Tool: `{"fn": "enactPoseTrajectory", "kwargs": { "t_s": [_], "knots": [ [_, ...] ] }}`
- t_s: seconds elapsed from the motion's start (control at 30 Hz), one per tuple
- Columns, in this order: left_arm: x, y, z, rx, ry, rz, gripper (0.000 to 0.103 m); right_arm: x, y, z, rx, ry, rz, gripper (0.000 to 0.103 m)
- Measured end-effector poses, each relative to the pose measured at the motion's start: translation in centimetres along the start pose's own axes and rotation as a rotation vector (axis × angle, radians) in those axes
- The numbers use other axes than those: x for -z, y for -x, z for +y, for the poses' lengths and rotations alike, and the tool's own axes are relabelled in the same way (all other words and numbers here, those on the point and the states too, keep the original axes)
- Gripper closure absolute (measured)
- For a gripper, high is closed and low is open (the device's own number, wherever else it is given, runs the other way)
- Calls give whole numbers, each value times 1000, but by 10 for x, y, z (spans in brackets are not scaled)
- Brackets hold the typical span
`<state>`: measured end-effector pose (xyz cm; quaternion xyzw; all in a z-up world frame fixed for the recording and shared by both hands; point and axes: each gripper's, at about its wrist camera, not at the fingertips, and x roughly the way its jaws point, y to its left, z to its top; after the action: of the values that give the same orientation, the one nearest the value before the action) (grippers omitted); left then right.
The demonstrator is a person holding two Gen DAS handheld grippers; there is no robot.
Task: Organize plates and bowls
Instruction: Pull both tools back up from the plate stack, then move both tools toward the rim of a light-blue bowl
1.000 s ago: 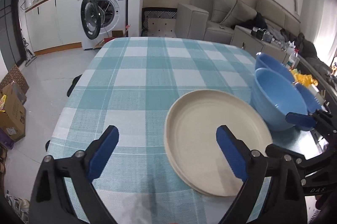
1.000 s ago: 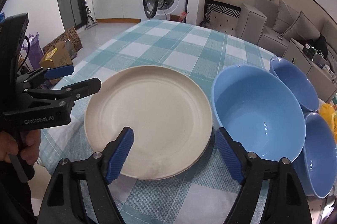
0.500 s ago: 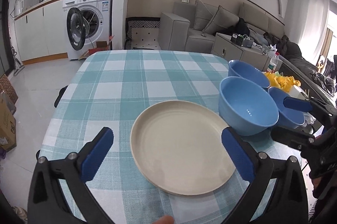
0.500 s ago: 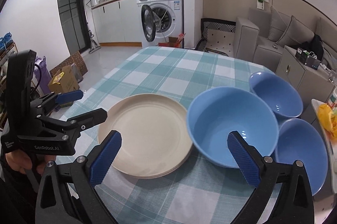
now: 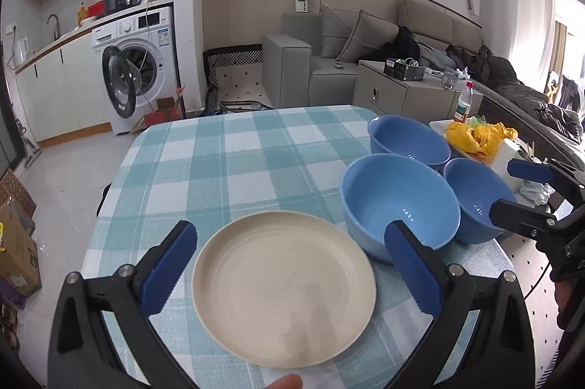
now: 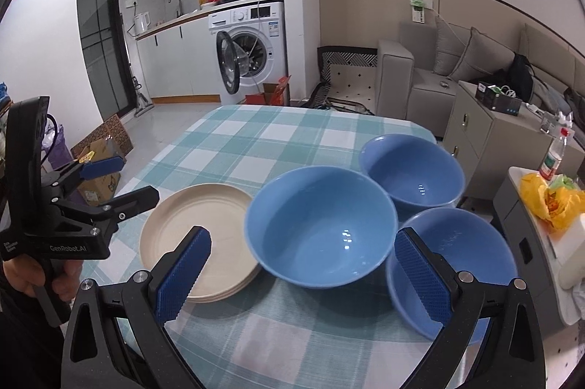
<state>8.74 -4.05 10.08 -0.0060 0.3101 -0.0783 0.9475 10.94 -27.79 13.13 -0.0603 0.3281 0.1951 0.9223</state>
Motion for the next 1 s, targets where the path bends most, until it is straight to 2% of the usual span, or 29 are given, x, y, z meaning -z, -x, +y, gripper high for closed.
{"fn": "enactPoseTrajectory", "kwargs": {
  "t_s": [0.53, 1.0],
  "knots": [
    [-49, -23, -40, 30, -49, -4, 0, -22, 29, -73, 58, -74, -42, 1],
    [-83, -60, -55, 57, -43, 36, 0, -36, 23, -123, 98, -134, -7, 1]
  ]
}}
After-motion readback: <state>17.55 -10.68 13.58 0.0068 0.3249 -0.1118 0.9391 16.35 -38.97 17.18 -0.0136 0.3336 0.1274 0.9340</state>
